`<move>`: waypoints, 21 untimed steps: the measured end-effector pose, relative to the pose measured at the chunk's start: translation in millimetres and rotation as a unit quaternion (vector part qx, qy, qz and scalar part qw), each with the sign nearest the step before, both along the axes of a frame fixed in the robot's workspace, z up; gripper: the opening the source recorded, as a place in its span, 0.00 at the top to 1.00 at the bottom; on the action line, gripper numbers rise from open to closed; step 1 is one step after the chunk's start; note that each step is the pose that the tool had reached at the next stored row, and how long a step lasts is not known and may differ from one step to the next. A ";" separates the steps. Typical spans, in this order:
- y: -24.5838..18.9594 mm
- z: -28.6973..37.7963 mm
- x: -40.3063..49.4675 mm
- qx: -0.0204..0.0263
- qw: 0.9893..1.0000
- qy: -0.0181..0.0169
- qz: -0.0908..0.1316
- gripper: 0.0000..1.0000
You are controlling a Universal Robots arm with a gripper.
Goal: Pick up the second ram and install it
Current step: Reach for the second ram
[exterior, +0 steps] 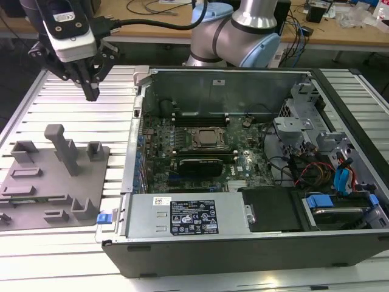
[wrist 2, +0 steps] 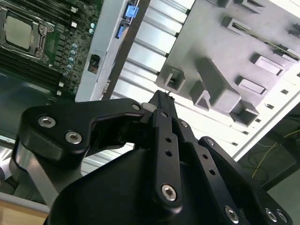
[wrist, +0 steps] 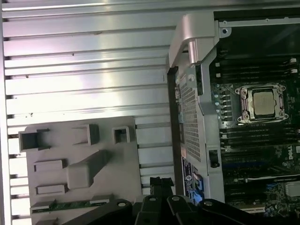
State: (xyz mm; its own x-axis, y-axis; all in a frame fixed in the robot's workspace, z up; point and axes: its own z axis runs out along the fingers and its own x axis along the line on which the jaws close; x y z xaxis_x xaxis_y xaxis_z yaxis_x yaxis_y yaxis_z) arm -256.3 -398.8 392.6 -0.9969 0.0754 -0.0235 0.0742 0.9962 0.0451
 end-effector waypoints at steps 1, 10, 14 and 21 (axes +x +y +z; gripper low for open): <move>0.0 0.0 -2.0 0.000 1.000 0.000 0.000 0.89; 0.0 -0.4 -33.3 0.000 1.000 0.000 0.000 0.89; 0.0 -0.6 -48.0 0.000 1.000 0.000 0.000 0.89; 0.0 -1.0 -71.7 0.000 1.000 0.000 0.000 0.89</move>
